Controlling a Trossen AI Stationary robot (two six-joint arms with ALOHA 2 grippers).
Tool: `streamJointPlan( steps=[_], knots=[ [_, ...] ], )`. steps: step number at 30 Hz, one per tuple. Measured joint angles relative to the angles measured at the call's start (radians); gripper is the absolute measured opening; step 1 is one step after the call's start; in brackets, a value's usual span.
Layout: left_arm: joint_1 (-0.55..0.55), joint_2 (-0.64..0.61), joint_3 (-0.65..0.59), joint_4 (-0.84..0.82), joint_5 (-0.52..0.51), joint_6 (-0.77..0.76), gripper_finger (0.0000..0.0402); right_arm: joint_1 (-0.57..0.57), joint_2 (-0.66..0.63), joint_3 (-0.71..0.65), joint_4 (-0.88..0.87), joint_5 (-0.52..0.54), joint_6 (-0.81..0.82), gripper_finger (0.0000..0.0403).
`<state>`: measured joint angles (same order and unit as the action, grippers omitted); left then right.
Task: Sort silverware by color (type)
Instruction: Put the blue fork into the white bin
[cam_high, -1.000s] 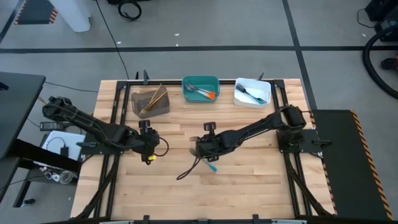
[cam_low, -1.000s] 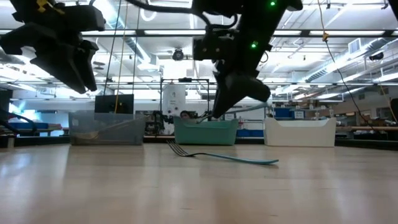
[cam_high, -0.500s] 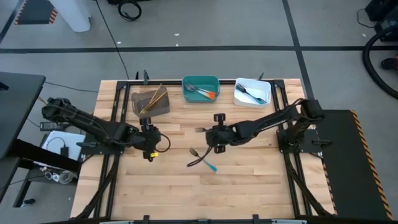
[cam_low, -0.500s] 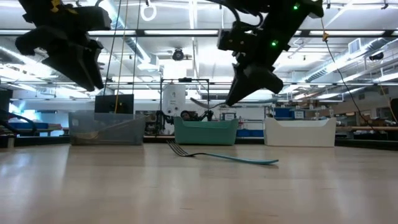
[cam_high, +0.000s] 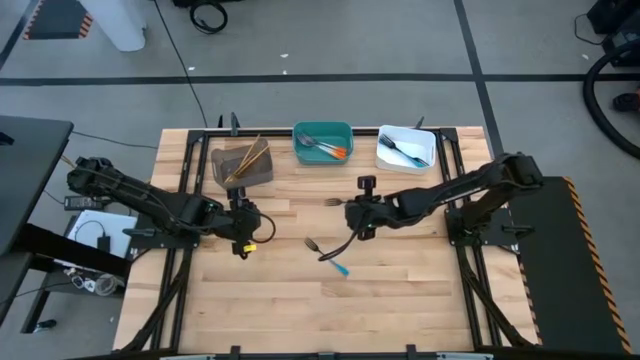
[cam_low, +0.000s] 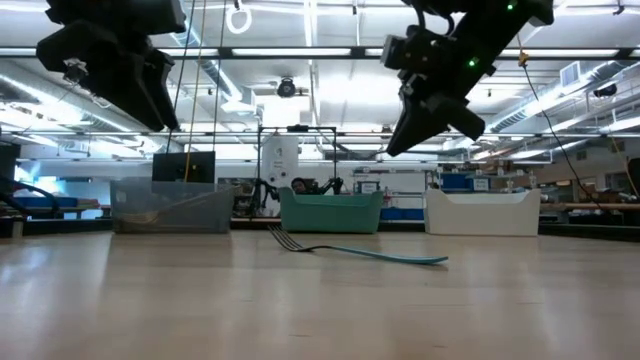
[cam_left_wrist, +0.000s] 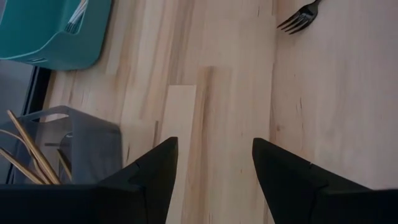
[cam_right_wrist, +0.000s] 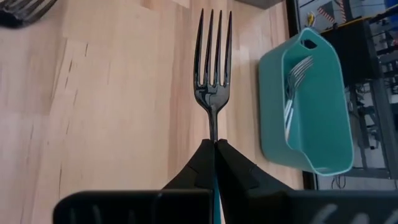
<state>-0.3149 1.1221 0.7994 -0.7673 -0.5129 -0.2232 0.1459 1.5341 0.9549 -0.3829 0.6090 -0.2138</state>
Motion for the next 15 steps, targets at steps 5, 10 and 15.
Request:
streamJointPlan(
  steps=[5, 10, 15],
  knots=[
    [0.0, 0.0, 0.0, 0.006, 0.0, -0.005, 0.0217, 0.0, -0.053, -0.009, -0.025, 0.003, -0.027, 0.0009],
    [-0.003, 0.0, 0.0, 0.007, -0.001, -0.007, 0.0217, -0.012, -0.104, -0.011, -0.065, 0.027, -0.059, 0.0009],
    [0.0, 0.0, 0.0, 0.009, -0.002, -0.008, 0.0217, -0.042, -0.143, -0.011, -0.084, 0.027, -0.104, 0.0009]
  ],
)
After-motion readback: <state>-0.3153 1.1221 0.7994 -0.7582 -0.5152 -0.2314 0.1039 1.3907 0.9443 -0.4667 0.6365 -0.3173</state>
